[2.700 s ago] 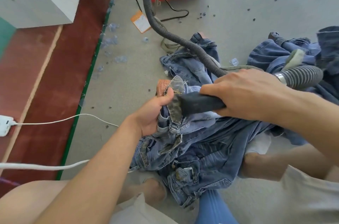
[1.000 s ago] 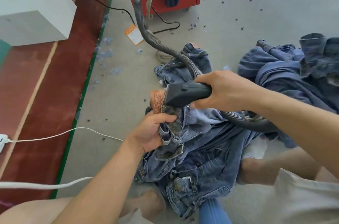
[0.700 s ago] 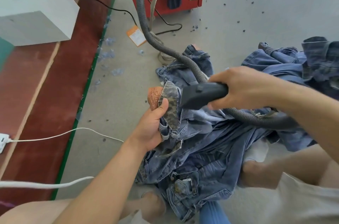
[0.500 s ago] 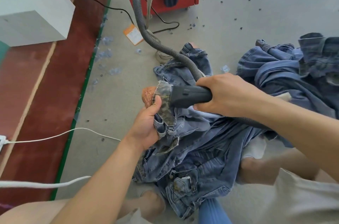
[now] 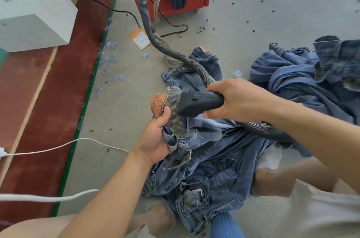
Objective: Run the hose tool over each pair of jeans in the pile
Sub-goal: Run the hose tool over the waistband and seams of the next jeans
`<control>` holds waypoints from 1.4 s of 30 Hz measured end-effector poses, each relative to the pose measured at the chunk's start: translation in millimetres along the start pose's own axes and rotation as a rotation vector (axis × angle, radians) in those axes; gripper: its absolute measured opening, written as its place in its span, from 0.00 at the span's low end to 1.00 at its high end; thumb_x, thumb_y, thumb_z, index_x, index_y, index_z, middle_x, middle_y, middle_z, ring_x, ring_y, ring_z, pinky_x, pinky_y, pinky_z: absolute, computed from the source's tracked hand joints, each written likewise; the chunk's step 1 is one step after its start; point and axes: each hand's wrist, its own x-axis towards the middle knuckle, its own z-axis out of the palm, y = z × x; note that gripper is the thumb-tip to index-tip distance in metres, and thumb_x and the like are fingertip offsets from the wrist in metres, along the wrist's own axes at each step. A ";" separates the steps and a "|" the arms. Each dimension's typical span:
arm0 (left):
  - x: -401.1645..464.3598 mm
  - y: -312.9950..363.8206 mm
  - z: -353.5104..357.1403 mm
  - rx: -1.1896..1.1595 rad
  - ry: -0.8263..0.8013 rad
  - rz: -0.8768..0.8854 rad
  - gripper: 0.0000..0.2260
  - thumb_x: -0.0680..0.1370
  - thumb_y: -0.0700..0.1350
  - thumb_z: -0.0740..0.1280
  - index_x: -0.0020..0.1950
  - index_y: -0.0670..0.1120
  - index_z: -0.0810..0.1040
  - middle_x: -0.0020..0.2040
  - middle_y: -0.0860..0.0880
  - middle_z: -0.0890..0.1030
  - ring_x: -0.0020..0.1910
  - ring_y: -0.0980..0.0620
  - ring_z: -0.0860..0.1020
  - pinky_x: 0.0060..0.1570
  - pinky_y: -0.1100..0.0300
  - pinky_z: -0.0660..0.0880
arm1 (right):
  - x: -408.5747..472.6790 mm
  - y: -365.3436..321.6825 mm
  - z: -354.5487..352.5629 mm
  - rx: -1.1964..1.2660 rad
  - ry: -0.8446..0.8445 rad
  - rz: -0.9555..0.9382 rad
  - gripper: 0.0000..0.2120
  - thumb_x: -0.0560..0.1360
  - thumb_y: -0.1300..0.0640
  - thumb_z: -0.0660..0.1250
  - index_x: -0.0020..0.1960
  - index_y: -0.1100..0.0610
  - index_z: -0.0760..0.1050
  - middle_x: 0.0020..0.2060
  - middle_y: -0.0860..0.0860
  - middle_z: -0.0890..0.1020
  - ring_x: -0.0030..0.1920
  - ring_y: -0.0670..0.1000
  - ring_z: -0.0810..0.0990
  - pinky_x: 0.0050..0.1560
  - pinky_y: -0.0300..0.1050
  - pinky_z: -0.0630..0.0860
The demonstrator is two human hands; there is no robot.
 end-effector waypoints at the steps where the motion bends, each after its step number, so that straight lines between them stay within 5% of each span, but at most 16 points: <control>1: -0.5 -0.2 -0.3 0.012 0.006 0.000 0.23 0.86 0.52 0.58 0.76 0.40 0.71 0.73 0.36 0.74 0.73 0.36 0.73 0.71 0.38 0.70 | 1.7 -0.9 1.2 0.022 0.033 0.005 0.10 0.73 0.45 0.74 0.44 0.48 0.76 0.34 0.45 0.79 0.36 0.48 0.77 0.34 0.40 0.69; 5: 0.7 -2.4 -3.9 0.116 0.027 0.034 0.19 0.82 0.46 0.67 0.70 0.40 0.78 0.68 0.35 0.79 0.67 0.34 0.78 0.66 0.38 0.75 | 4.9 6.2 -16.9 0.181 0.109 0.082 0.10 0.73 0.44 0.75 0.46 0.47 0.78 0.29 0.43 0.80 0.30 0.44 0.79 0.28 0.32 0.71; 7: -0.2 8.6 -4.6 0.309 0.148 0.089 0.14 0.76 0.41 0.73 0.61 0.41 0.83 0.58 0.36 0.84 0.57 0.37 0.84 0.54 0.43 0.82 | 3.0 13.2 -32.6 0.276 0.060 0.114 0.10 0.74 0.42 0.75 0.44 0.47 0.78 0.27 0.43 0.81 0.25 0.46 0.80 0.25 0.34 0.73; 9: -0.8 25.4 -12.8 0.511 0.282 0.101 0.17 0.71 0.39 0.77 0.58 0.40 0.83 0.51 0.39 0.87 0.49 0.41 0.85 0.53 0.43 0.82 | 0.3 21.5 -43.0 0.312 -0.005 0.140 0.11 0.75 0.41 0.75 0.44 0.47 0.78 0.26 0.46 0.80 0.24 0.47 0.79 0.24 0.34 0.72; 12: -5.2 50.0 -25.6 0.567 0.293 0.055 0.25 0.62 0.47 0.83 0.56 0.41 0.83 0.55 0.35 0.85 0.52 0.39 0.80 0.61 0.39 0.74 | -1.4 27.8 -41.8 0.240 -0.073 0.150 0.13 0.75 0.39 0.74 0.44 0.47 0.76 0.25 0.44 0.80 0.23 0.46 0.78 0.23 0.33 0.70; 15: -5.8 58.8 -23.4 0.506 0.307 0.035 0.35 0.58 0.60 0.84 0.56 0.41 0.83 0.53 0.40 0.85 0.50 0.41 0.81 0.49 0.51 0.76 | -0.3 25.6 -32.1 0.103 -0.107 0.114 0.15 0.73 0.37 0.73 0.43 0.45 0.73 0.29 0.36 0.80 0.24 0.44 0.80 0.25 0.34 0.71; 18: 1.9 55.0 -25.4 0.820 0.659 0.201 0.37 0.66 0.56 0.83 0.70 0.53 0.71 0.57 0.48 0.84 0.52 0.48 0.83 0.51 0.52 0.79 | 2.6 25.9 -24.7 0.016 -0.123 0.078 0.15 0.73 0.35 0.71 0.46 0.45 0.74 0.33 0.33 0.80 0.28 0.46 0.83 0.32 0.39 0.71; 19: 3.0 52.6 -27.6 0.989 0.670 0.285 0.34 0.72 0.50 0.80 0.72 0.60 0.68 0.58 0.51 0.82 0.52 0.49 0.82 0.52 0.51 0.80 | 3.5 26.1 -23.8 0.005 -0.112 0.075 0.15 0.73 0.35 0.71 0.46 0.45 0.74 0.33 0.36 0.81 0.29 0.46 0.83 0.32 0.39 0.71; 21: 5.2 48.0 -30.8 1.236 0.553 0.331 0.19 0.79 0.43 0.69 0.63 0.66 0.77 0.48 0.55 0.85 0.43 0.46 0.83 0.44 0.50 0.82 | 4.3 26.0 -23.9 0.012 -0.081 0.075 0.14 0.73 0.36 0.72 0.45 0.45 0.74 0.31 0.42 0.82 0.27 0.46 0.82 0.30 0.37 0.70; 23: 4.5 47.0 -28.9 1.348 0.552 0.203 0.12 0.81 0.50 0.62 0.47 0.62 0.84 0.36 0.55 0.85 0.31 0.49 0.79 0.35 0.52 0.77 | 3.4 25.2 -25.8 0.034 -0.062 0.083 0.14 0.74 0.37 0.72 0.44 0.44 0.73 0.30 0.42 0.82 0.26 0.45 0.82 0.25 0.32 0.69; 27: 4.9 40.2 -30.3 1.575 0.659 -0.057 0.37 0.67 0.84 0.51 0.32 0.50 0.73 0.27 0.49 0.74 0.28 0.50 0.71 0.36 0.57 0.72 | 2.3 25.3 -26.2 -0.009 -0.040 0.078 0.14 0.74 0.37 0.72 0.47 0.45 0.74 0.32 0.46 0.81 0.27 0.41 0.80 0.27 0.36 0.69; 31: 3.4 28.1 -30.8 1.784 0.592 -0.352 0.33 0.60 0.82 0.66 0.33 0.51 0.70 0.27 0.54 0.70 0.26 0.52 0.69 0.32 0.61 0.69 | 0.3 26.3 -18.2 -0.076 -0.064 0.058 0.15 0.74 0.37 0.72 0.49 0.46 0.75 0.33 0.45 0.80 0.31 0.41 0.79 0.31 0.39 0.70; 35: 7.0 19.4 -44.6 1.444 0.476 -0.314 0.14 0.70 0.55 0.81 0.46 0.48 0.83 0.42 0.50 0.85 0.40 0.51 0.84 0.38 0.58 0.77 | 0.2 24.7 -13.1 -0.078 -0.093 0.039 0.14 0.75 0.37 0.72 0.47 0.44 0.73 0.35 0.44 0.80 0.33 0.43 0.80 0.30 0.35 0.68; 38: 7.6 16.5 -44.9 0.922 0.552 -0.205 0.09 0.74 0.38 0.77 0.50 0.46 0.79 0.43 0.44 0.86 0.35 0.48 0.84 0.38 0.53 0.81 | 1.1 24.1 -12.6 -0.056 -0.102 0.039 0.13 0.74 0.38 0.72 0.46 0.44 0.73 0.34 0.44 0.81 0.30 0.43 0.80 0.27 0.33 0.70; 42: 10.8 24.5 -40.7 0.406 0.477 -0.135 0.03 0.80 0.37 0.69 0.52 0.44 0.77 0.41 0.43 0.86 0.37 0.46 0.85 0.40 0.51 0.81 | 1.1 22.2 -13.6 -0.044 -0.102 0.057 0.13 0.74 0.39 0.72 0.46 0.45 0.73 0.32 0.45 0.80 0.31 0.40 0.79 0.29 0.32 0.71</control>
